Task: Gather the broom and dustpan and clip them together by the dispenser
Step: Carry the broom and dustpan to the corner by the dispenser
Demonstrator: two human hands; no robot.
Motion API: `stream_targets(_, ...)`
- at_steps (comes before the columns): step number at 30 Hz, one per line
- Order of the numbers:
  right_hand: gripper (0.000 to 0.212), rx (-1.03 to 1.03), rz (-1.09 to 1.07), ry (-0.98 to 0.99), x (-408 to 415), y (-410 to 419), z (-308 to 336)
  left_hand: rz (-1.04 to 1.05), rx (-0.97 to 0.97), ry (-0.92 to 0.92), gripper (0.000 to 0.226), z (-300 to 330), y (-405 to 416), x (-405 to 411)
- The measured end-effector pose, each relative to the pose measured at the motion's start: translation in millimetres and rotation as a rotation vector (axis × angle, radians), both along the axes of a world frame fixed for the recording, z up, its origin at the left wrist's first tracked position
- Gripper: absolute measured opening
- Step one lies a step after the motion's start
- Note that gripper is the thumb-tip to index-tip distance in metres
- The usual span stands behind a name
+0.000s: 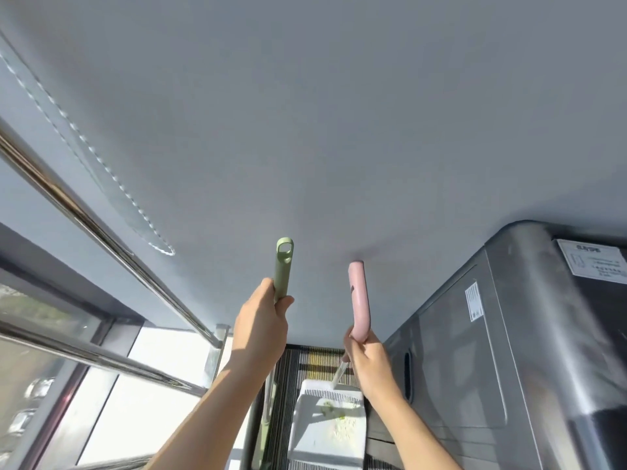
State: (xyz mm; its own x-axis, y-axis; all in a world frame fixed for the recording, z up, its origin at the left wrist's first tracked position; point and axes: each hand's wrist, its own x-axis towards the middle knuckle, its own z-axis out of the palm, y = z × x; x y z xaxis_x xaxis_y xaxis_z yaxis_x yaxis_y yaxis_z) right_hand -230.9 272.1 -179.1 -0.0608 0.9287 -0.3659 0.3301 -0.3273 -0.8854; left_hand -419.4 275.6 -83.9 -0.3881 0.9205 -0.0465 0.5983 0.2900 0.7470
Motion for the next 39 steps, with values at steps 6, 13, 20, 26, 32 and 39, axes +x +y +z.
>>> stream_targets(6, 0.015, 0.037, -0.068, 0.028, 3.6, 5.0, -5.0, -0.006, 0.048, -0.069, 0.013, -5.5, 17.8, 3.3)
stream_targets(13, 0.021, 0.061, -0.165, 0.138, 8.7, 7.0, -5.4, -0.001, -0.007, -0.009, 0.01, -23.3, 33.0, 10.7)
stream_targets(20, 0.04, 0.066, -0.172, 0.254, 13.6, -1.3, -4.5, 0.042, -0.036, -0.093, 0.005, -30.8, 46.7, 22.3)
stream_targets(26, 0.059, 0.1, -0.176, 0.228, 20.2, -7.1, -3.6, 0.091, -0.062, -0.125, 0.026, -37.2, 48.1, 29.7)
stream_targets(32, 0.067, 0.118, -0.16, 0.268, 20.8, -13.5, -0.1, 0.125, -0.038, -0.14, 0.049, -49.1, 40.1, 30.8)
stream_targets(39, 0.078, 0.088, -0.087, 0.245, 26.1, -24.4, 1.1, 0.093, 0.031, -0.115, 0.054, -55.5, 20.4, 36.0)
